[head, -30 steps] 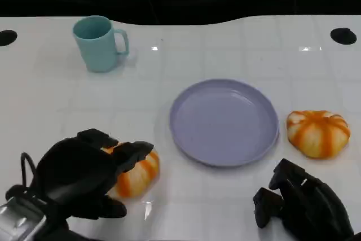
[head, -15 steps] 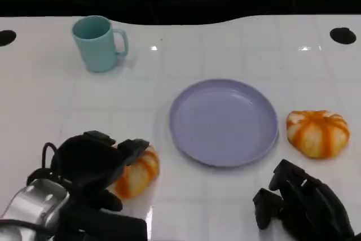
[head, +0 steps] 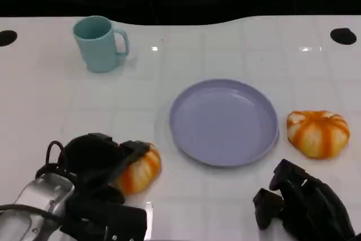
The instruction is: Grasp the bread from the table and place it into the plate.
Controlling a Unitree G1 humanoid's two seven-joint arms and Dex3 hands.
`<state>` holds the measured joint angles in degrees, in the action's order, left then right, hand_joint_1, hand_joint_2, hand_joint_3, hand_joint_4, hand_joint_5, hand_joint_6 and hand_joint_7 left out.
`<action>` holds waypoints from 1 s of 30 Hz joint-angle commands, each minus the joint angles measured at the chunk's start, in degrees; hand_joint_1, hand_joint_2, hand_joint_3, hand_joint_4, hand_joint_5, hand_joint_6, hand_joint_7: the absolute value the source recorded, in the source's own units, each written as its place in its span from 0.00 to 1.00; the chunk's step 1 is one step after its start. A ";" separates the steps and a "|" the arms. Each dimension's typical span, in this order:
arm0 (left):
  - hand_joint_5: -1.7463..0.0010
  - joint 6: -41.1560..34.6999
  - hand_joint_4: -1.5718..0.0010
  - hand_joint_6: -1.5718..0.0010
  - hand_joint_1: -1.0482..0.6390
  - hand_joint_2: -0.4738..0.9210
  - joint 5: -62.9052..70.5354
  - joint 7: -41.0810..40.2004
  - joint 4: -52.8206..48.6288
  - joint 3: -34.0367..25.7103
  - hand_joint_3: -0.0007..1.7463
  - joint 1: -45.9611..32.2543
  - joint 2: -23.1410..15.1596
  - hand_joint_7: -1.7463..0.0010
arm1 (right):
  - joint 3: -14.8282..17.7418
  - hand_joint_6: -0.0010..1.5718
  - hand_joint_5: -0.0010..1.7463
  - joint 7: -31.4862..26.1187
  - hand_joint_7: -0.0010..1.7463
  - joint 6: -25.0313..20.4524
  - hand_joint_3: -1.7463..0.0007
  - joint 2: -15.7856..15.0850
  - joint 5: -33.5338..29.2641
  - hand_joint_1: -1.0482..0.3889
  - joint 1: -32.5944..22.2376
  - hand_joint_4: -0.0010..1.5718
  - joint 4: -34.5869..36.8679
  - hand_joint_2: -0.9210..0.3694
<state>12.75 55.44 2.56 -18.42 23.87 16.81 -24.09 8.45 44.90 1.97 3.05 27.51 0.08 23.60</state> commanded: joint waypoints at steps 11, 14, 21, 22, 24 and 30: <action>0.00 11.88 0.48 0.59 0.47 0.78 1.38 -37.02 -27.37 7.89 0.66 7.49 1.26 0.00 | 0.49 0.44 0.98 -0.08 0.82 0.06 0.87 -0.90 0.46 0.34 -0.35 0.50 -0.48 0.00; 0.00 13.39 0.48 0.59 0.48 0.77 1.75 -42.57 -30.54 9.18 0.68 8.79 1.59 0.00 | 0.53 0.43 0.98 -0.08 0.82 -0.06 0.86 -0.89 0.57 0.35 -0.41 0.49 -0.61 0.00; 0.00 15.12 0.48 0.58 0.50 0.74 -0.27 -49.31 -29.70 8.47 0.68 9.16 1.40 0.00 | 0.59 0.43 0.98 -0.05 0.83 0.13 0.86 -0.93 0.48 0.35 -0.37 0.49 -0.35 0.00; 0.00 14.90 0.48 0.58 0.50 0.74 -0.58 -49.50 -29.28 8.20 0.68 9.04 1.43 0.00 | 0.61 0.43 0.98 -0.07 0.83 0.27 0.86 -0.90 0.43 0.35 -0.37 0.49 -0.24 0.00; 0.00 15.35 0.48 0.59 0.49 0.74 -4.43 -47.54 -27.52 5.75 0.68 8.17 2.28 0.00 | 0.64 0.43 0.98 -0.17 0.83 0.48 0.87 -0.83 0.32 0.35 -0.29 0.49 0.04 0.00; 0.00 14.49 0.50 0.61 0.50 0.73 -12.06 -42.42 -19.70 0.70 0.65 5.89 4.09 0.00 | 0.80 0.44 0.98 0.00 0.83 0.58 0.86 -0.90 0.42 0.35 0.11 0.49 0.62 0.00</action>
<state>27.62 45.45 -41.47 -41.07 26.31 23.88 -20.08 8.57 44.91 2.10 3.05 27.51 0.11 23.96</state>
